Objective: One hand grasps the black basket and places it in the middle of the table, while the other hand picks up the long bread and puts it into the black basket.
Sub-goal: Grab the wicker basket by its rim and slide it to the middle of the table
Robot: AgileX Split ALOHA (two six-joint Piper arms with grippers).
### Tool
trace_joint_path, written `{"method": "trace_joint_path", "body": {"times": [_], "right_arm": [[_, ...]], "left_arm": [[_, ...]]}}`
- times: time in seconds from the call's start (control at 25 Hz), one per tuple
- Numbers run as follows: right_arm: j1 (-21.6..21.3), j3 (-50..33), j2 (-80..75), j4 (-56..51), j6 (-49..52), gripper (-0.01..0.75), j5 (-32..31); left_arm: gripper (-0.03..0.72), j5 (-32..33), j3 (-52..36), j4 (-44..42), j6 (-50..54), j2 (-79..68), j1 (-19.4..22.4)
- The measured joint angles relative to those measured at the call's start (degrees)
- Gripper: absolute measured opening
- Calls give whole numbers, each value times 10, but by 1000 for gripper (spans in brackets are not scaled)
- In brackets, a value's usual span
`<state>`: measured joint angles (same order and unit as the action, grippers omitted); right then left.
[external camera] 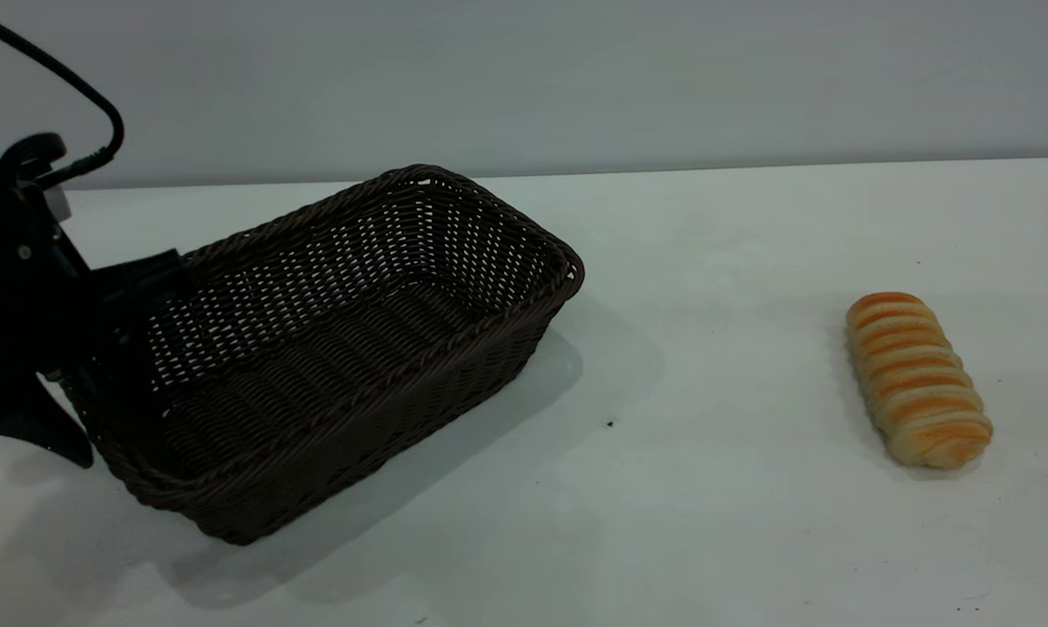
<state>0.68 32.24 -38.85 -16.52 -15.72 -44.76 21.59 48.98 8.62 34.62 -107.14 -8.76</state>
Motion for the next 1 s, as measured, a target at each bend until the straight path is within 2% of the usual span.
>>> {"method": "trace_joint_path", "body": {"times": [0.32,0.4,0.48,0.6,0.84,1.0], "right_arm": [[0,0,0,0,0,454,0],[0,0,0,0,0,454,0],[0,0,0,0,0,454,0],[0,0,0,0,-1,454,0],[0,0,0,1,-1,454,0],[0,0,0,2,-1,454,0]], "left_arm": [[455,-36,0,6,-1,-45,0],[431,-48,0,9,-1,-62,0],[364,-60,0,10,1,-66,0],[142,-83,0,20,26,-66,0],[139,-86,3,19,7,-40,0],[139,-39,31,20,-98,-13,0]]}}
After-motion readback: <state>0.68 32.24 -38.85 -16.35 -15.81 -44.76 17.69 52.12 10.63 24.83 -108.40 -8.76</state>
